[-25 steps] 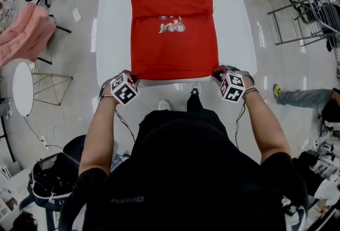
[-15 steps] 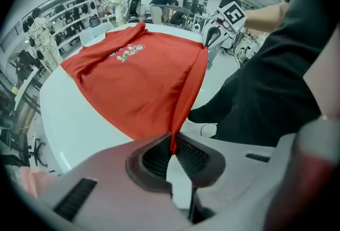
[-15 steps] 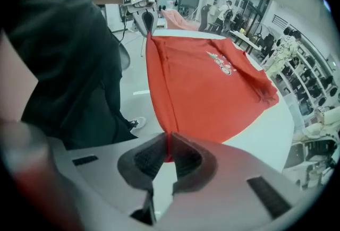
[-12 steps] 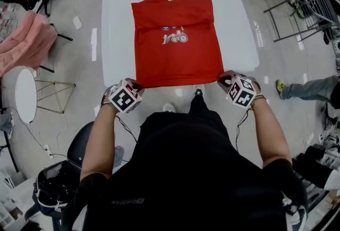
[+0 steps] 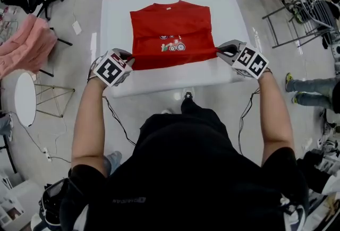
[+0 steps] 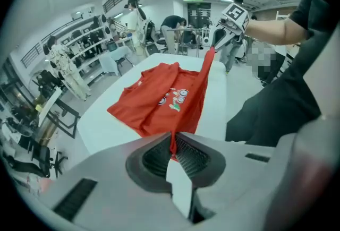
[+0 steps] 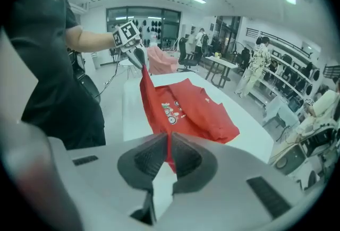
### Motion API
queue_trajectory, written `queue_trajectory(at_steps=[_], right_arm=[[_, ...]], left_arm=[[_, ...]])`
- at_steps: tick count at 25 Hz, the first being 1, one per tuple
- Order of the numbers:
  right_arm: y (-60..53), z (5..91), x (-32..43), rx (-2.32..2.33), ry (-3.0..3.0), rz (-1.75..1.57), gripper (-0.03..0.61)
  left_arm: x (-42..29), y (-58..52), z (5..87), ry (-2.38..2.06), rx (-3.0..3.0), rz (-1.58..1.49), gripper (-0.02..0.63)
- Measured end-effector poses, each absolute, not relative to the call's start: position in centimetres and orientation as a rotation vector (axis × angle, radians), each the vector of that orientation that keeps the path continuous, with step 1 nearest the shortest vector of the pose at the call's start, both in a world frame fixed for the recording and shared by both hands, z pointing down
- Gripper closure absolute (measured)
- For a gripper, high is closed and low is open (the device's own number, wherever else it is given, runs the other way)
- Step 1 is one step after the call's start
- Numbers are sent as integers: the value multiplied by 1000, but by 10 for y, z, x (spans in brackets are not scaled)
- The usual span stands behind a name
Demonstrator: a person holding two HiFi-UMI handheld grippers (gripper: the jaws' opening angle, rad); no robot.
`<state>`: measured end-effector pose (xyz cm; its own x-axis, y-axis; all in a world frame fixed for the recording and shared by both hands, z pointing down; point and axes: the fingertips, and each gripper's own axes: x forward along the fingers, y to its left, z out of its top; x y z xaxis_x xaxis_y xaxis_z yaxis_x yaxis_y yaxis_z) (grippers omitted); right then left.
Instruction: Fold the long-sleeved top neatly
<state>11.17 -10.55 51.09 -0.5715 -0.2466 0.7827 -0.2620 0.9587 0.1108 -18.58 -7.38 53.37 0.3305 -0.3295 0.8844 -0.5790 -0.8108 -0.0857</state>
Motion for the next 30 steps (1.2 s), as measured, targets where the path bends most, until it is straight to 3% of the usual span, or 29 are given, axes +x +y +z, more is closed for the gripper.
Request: queue_trajectory(at_steps=[12, 30], right_arm=[[-254, 511, 83, 523, -2292, 123, 551], [-395, 622, 60, 674, -2097, 266, 549]], left_arm=[[-220, -225, 523, -1324, 2184, 1327, 592], [-250, -343, 635, -1439, 1813, 1460, 591]])
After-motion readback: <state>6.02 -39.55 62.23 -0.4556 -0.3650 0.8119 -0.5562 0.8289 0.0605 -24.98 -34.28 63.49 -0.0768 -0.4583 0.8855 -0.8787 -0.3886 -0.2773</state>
